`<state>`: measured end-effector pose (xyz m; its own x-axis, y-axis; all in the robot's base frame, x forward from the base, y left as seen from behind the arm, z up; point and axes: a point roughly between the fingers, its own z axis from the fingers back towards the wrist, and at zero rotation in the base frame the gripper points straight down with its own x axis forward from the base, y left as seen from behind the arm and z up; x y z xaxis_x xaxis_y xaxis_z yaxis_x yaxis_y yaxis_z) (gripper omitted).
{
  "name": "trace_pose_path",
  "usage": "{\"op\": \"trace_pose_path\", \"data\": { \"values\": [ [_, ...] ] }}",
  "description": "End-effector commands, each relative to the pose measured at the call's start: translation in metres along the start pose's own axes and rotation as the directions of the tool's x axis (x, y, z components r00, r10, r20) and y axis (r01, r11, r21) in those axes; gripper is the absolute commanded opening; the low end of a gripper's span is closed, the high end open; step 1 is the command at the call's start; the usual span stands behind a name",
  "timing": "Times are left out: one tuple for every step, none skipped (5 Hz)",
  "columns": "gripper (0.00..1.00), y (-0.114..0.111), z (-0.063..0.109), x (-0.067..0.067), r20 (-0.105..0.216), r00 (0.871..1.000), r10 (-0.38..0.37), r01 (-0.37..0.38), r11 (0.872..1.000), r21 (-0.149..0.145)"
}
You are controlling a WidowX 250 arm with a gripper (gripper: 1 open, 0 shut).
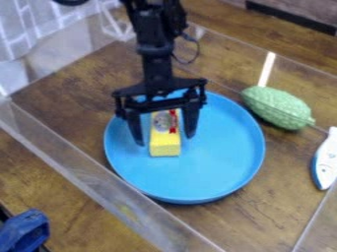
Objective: Remove the yellow brick from inside the blue tray and put it on the table
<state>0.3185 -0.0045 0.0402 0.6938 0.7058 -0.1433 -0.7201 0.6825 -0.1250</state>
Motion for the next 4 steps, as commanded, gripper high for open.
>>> {"op": "trace_pose_path", "data": {
  "values": [
    [1.0, -0.002, 0.026, 0.015, 0.063, 0.997, -0.035, 0.039, 0.998, -0.057],
    [1.0, -0.001, 0.022, 0.019, 0.062, 0.997, -0.053, 0.057, 0.996, -0.063],
    [1.0, 0.001, 0.017, 0.023, 0.061, 0.995, -0.073, 0.077, 0.995, -0.068],
    [1.0, -0.003, 0.007, 0.021, 0.065, 0.996, -0.067, 0.072, 0.994, -0.077]
  ]
}}
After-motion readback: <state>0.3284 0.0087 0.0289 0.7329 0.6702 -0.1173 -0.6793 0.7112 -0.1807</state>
